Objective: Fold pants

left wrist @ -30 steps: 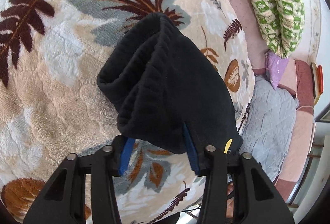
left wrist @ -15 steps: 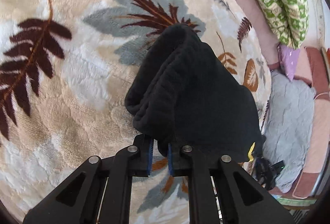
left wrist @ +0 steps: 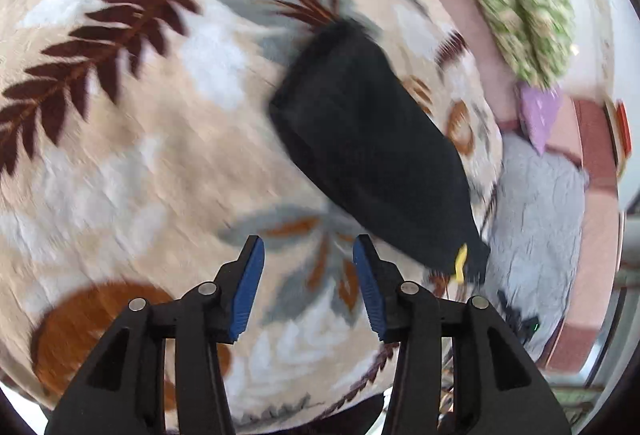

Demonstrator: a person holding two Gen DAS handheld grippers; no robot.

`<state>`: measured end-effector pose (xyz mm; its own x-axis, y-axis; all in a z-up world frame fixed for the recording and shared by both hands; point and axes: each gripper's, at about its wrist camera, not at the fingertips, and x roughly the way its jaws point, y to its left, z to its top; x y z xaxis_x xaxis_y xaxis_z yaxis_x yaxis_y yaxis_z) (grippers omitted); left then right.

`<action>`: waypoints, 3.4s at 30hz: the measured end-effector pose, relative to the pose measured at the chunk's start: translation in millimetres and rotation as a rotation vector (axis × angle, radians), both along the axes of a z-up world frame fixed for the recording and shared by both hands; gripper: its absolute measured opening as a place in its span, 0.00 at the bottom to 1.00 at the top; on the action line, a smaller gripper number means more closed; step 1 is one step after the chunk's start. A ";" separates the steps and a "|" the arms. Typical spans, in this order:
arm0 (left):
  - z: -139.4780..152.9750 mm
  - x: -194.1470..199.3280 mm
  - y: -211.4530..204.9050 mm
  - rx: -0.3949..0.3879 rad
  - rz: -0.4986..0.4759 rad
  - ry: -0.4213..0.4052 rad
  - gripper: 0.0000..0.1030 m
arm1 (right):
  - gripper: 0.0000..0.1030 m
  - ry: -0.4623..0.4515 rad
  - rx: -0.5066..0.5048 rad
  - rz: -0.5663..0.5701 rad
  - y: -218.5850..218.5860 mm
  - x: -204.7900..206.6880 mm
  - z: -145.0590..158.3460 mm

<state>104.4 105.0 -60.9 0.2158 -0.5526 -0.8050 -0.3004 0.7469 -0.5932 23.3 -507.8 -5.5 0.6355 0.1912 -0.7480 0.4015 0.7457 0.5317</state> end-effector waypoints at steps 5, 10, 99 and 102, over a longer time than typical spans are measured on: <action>30.0 -2.6 -91.4 0.003 -0.176 -0.074 0.43 | 0.64 0.003 -0.020 0.039 -0.4 -4.6 15.9; 52.7 27.0 -130.9 0.024 -0.213 -0.129 0.43 | 0.64 -0.025 0.018 0.111 17.4 11.5 25.5; 0.6 37.5 -358.5 -0.069 -0.323 0.056 0.53 | 0.77 0.013 0.160 0.305 -9.1 88.8 -52.4; -5.7 35.7 -362.6 -0.089 -0.291 0.073 0.53 | 0.77 0.058 0.156 0.395 0.4 102.2 -55.8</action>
